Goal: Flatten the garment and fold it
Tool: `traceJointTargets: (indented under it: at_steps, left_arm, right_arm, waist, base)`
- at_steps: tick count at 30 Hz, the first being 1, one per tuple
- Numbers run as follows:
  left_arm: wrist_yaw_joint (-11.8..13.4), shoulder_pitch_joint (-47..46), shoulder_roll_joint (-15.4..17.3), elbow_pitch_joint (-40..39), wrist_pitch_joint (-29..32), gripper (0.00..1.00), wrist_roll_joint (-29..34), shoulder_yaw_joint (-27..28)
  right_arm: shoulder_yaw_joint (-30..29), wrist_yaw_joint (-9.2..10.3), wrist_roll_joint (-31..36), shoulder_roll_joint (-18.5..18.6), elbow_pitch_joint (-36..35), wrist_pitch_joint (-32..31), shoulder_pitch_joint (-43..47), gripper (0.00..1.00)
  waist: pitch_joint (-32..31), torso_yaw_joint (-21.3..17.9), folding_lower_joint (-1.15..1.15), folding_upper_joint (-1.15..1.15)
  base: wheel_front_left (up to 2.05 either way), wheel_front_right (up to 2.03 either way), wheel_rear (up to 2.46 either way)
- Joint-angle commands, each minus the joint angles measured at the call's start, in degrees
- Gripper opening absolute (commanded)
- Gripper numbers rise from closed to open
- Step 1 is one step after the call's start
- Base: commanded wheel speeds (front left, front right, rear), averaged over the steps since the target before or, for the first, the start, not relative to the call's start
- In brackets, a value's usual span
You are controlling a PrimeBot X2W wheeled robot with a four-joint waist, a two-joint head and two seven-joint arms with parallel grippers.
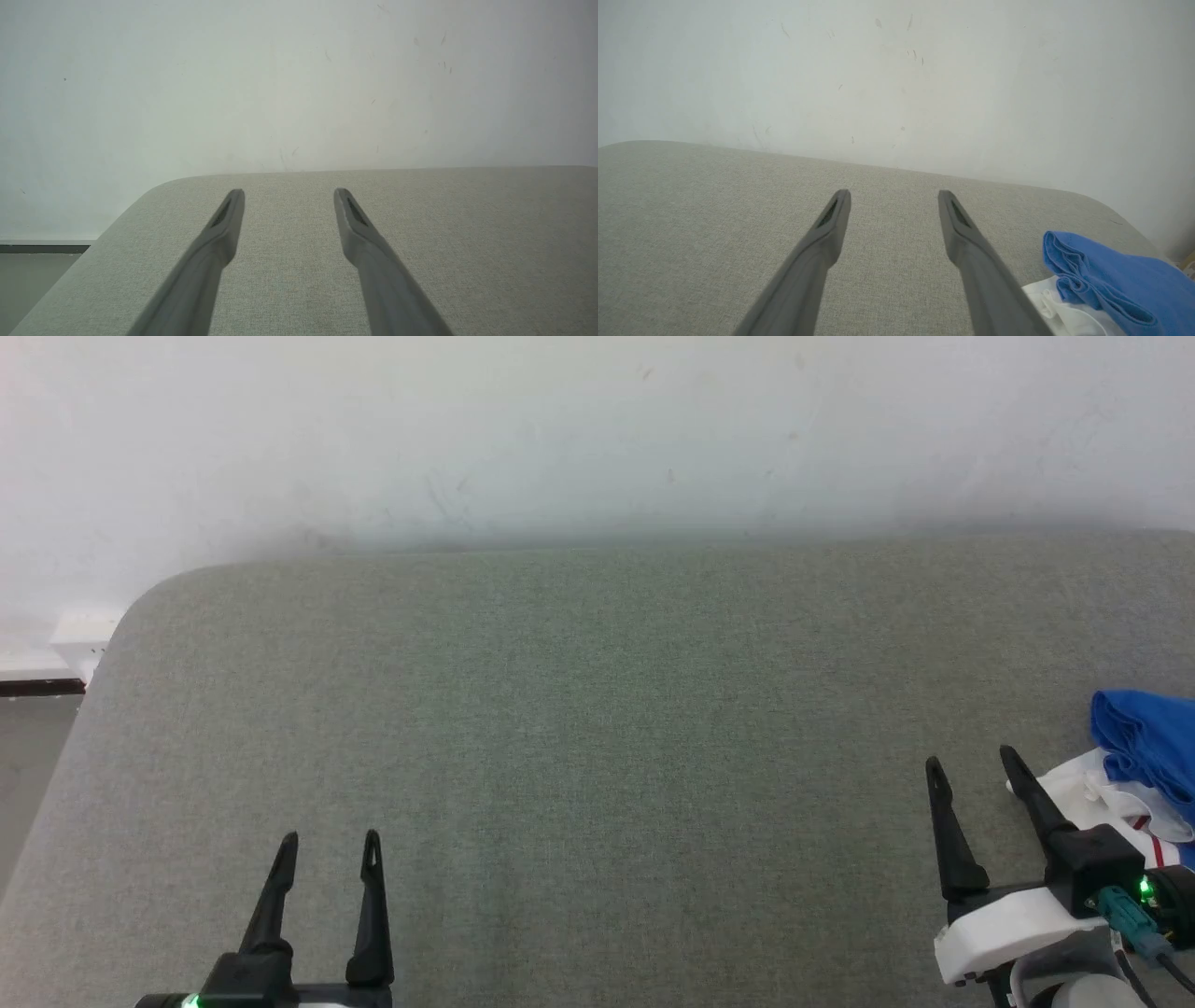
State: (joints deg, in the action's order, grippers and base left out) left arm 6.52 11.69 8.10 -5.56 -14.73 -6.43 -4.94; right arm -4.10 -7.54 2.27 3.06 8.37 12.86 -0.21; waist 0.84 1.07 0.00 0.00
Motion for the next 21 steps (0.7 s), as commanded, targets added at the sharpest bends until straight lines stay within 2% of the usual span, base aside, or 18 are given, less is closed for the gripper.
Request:
traceJointTargets:
  at_steps: [1, 2, 3, 21]
  left_arm:
    - [-0.4, -0.3, -0.3, -0.2, -0.3, 1.0, 0.5, 0.4]
    - [-0.4, -0.5, -0.2, -0.3, -0.3, 1.0, 0.9, 0.6]
    - [0.0, -0.1, -0.1, -0.1, 0.0, 0.0, 0.4, 0.4]
    - [-0.7, -1.4, -0.7, 0.5, 1.8, 0.0, 1.1, 0.8]
  right_arm:
    - [-0.2, 0.05, -0.2, -0.2, 0.1, 0.4, -0.1, 1.0]
    - [-0.2, 0.05, -0.1, -0.2, 0.2, 0.5, -0.1, 1.0]
    - [-0.1, 0.0, 0.0, 0.0, 0.1, 0.0, 0.0, 0.0]
    - [0.4, 0.01, -0.2, 0.0, -0.8, -1.5, 0.0, 0.0]
  waist:
    - [0.1, 0.0, 0.0, 0.0]
    - [0.1, 0.0, 0.0, 0.0]
    - [0.1, 0.0, 0.0, 0.0]
    - [0.0, -0.1, 0.0, 0.0]
  base:
    - [0.0, 0.0, 0.0]
    - [0.0, 0.0, 0.0]
    - [0.0, 0.0, 0.0]
    - [0.0, 0.0, 0.0]
